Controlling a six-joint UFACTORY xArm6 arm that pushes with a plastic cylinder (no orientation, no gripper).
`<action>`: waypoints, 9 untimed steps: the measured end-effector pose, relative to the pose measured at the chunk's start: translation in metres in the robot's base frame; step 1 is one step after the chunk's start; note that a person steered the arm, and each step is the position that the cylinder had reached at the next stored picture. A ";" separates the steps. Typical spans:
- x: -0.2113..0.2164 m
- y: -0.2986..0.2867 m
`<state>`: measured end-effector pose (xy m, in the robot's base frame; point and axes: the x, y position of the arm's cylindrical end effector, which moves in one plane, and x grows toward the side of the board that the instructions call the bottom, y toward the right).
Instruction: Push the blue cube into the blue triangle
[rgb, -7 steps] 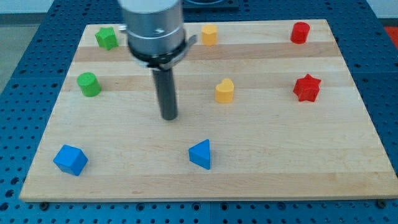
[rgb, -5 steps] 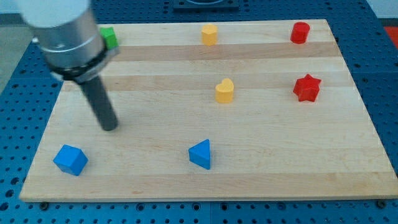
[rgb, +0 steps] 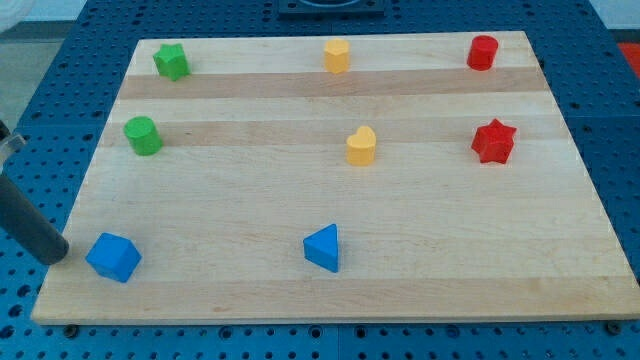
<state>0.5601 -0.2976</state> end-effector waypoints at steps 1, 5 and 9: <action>0.000 0.009; 0.020 0.053; 0.012 0.116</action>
<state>0.5722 -0.1815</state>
